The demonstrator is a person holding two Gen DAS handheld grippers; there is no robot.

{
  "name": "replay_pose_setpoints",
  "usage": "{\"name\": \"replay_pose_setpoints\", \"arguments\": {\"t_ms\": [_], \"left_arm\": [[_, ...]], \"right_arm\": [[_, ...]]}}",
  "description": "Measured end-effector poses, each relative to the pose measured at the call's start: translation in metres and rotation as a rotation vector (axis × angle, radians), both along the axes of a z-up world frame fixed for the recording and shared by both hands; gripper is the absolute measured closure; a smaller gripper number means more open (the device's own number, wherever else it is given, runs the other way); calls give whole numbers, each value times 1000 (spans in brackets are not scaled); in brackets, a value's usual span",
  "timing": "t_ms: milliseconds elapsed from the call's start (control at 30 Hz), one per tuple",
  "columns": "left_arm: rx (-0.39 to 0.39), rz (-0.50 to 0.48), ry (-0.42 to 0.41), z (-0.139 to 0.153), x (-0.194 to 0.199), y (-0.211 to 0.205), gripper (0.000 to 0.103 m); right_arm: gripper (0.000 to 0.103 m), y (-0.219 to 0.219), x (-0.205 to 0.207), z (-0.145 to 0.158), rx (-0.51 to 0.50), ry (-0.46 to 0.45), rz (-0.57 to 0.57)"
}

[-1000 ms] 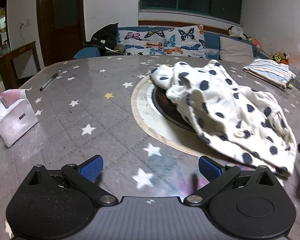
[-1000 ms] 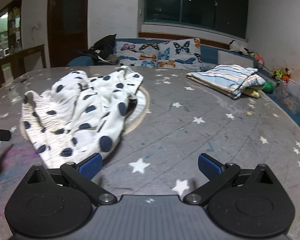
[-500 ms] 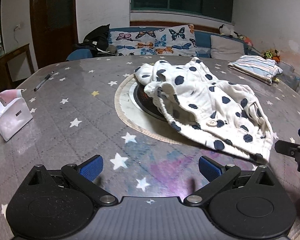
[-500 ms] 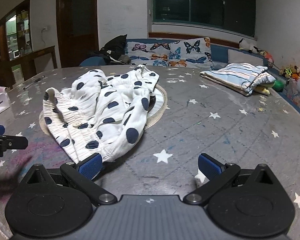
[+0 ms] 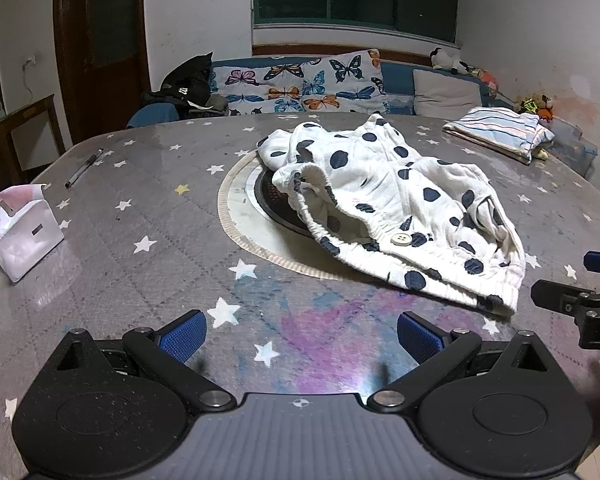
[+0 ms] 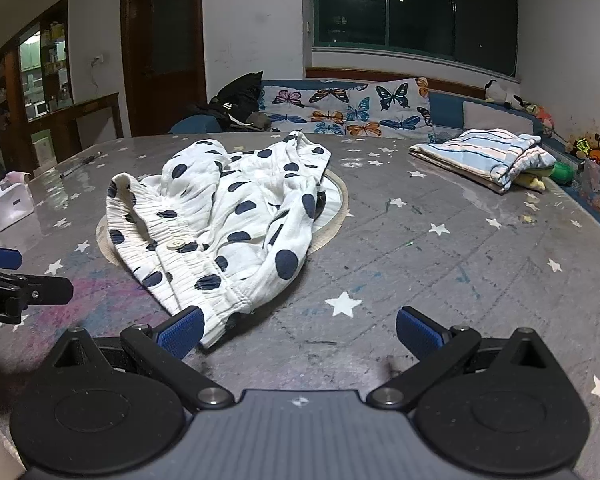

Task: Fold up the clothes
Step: 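Approach the crumpled white polka-dot trousers with both grippers open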

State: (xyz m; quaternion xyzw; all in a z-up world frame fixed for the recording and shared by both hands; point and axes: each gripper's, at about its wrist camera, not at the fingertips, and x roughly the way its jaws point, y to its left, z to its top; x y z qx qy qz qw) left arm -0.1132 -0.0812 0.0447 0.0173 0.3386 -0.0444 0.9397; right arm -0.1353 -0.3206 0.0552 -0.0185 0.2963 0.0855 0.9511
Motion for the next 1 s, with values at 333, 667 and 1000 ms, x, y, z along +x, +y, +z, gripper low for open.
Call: {"name": "replay_pose_setpoints", "arguments": {"t_ms": [333, 667, 1000], "left_arm": [[8, -21, -7, 4, -6, -8, 0], [22, -35, -4, 6, -7, -15, 0], [27, -45, 8, 3, -3, -20, 0]], "right_arm": [[0, 1, -6, -1, 20, 6, 10], [0, 3, -6, -1, 31, 14, 22], [0, 5, -4, -3, 32, 22, 28]]}}
